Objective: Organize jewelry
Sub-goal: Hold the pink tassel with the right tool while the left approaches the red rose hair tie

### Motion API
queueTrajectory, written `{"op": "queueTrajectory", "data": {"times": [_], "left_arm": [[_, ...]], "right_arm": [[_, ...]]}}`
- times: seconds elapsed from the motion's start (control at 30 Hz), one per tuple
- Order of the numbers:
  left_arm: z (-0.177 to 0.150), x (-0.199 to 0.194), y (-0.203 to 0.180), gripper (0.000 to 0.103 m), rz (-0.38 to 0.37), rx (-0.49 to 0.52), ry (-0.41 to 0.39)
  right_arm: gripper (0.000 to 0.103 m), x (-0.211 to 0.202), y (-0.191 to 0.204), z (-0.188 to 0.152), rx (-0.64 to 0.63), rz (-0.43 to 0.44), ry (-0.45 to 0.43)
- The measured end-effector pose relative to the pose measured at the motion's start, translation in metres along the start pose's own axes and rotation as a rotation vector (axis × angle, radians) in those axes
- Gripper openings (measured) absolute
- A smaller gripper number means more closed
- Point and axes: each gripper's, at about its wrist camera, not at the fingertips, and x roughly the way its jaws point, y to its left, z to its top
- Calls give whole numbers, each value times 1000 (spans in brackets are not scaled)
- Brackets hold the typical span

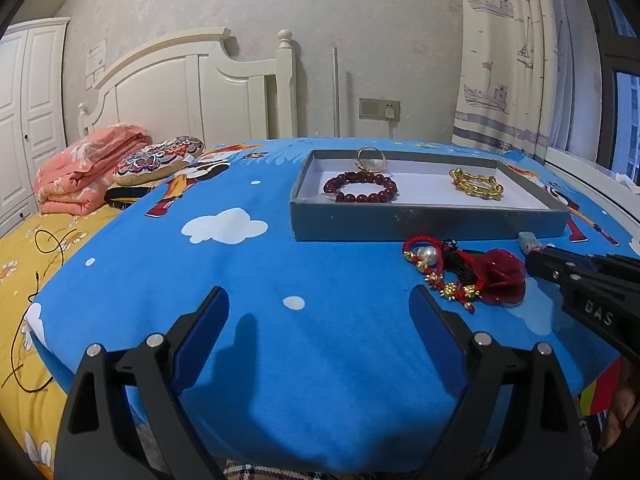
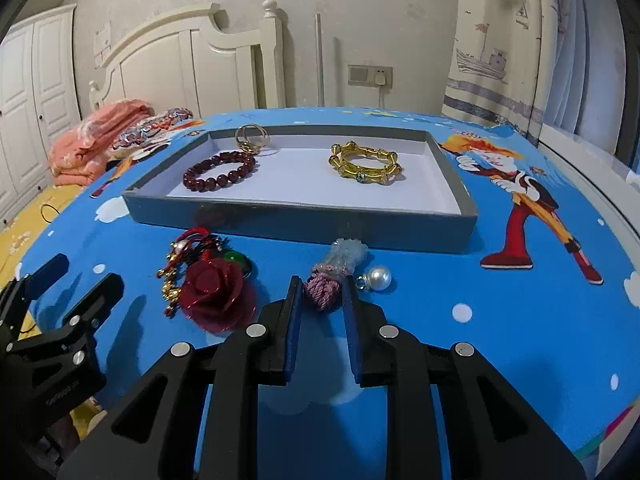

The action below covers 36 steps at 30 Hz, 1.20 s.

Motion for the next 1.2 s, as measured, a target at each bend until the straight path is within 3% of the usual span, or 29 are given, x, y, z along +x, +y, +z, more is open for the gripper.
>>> {"op": "queueTrajectory", "data": {"times": [0.23,0.53,0.6,0.7,0.8,0.97,1.2], "left_arm": [[0,0,-1,89,2,4,-3],[-1,-2,-7,89,-28,21,-12],[-1,-6,-13,89,-44,48,-27],[1,-13,-27,89,-97,96,-45],[8,-16,-43,89,-145,118,-49],[17,-10,-74,66,-195,172,-32],[19,1,-103,58,-194,221,-3]], "right_arm": [[29,7,3,8,37,1,29],[29,9,-1,12,65,-47,27],[28,11,3,10,27,-78,21],[17,6,7,6,-26,-94,-1],[15,0,2,-2,-36,-93,-19],[15,-12,-11,-12,-15,-50,-33],[15,-22,-32,-21,26,-1,-46]]}}
